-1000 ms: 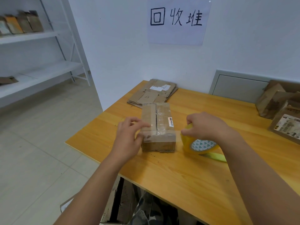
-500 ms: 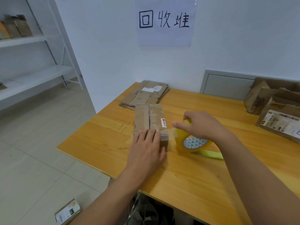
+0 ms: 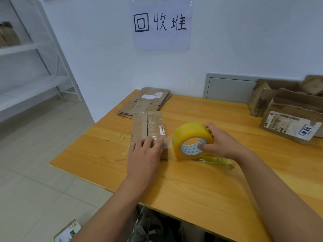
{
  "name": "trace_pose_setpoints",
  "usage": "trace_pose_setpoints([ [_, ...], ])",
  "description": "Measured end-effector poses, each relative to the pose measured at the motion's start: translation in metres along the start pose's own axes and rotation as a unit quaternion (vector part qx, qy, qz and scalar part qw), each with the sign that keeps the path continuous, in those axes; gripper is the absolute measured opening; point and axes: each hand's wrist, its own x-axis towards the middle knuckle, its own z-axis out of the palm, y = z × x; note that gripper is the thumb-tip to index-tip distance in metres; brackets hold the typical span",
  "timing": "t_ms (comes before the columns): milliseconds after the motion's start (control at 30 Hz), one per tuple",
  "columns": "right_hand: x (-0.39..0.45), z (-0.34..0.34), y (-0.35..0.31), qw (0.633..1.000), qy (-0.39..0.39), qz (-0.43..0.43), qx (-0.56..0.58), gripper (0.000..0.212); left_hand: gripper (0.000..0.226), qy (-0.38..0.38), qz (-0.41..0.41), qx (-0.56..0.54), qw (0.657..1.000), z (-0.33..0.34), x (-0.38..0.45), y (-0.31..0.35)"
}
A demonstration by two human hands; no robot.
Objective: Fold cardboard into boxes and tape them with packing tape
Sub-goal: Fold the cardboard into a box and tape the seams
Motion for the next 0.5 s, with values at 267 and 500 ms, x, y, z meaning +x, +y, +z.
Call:
trace_pose_setpoints([
  [267,-0.002,0.01,0.023,0.996,0.079,-0.026,0.041,0.05,0.05,0.025,0.018,-0.005,1.0,0.008,-0.009,-0.006],
  [500,-0.01,0.004,0.027,0.986,0.165,-0.007,-0.018,0.068,0.052,0.022,0.025,-0.003,0.999,0.01,-0.008,-0.004],
])
